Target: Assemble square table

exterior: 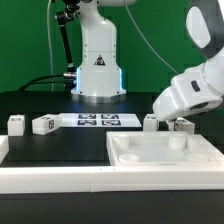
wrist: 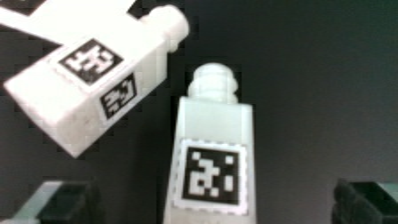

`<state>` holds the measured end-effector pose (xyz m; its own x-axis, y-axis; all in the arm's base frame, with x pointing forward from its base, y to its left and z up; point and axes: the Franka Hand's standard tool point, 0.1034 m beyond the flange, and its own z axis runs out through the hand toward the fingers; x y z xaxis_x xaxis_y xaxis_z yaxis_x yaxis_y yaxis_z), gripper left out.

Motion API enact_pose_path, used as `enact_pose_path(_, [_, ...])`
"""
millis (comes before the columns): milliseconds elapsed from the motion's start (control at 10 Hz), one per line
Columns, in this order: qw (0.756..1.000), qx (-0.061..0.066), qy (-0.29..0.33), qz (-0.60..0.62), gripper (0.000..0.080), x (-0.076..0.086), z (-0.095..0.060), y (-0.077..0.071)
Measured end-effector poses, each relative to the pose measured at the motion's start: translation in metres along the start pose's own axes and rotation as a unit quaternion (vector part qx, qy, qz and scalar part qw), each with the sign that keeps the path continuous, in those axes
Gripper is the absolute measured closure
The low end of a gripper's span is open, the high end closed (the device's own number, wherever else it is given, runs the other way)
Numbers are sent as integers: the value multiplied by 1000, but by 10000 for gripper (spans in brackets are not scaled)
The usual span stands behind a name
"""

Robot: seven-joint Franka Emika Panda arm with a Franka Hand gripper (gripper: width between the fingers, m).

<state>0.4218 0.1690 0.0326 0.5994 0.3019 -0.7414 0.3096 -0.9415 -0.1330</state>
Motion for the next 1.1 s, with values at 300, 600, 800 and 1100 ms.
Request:
enact_pose_path(300, [1000,0,0,0,150,0,0,0])
enact_pose_path(600, [1000,0,8,3,150,10,10,1])
enact_pose_path(800, [1000,-1,4,1,150,13,15,-3])
enact_pose_path(1100, [1000,1,-2,-1,150,14,18,-3])
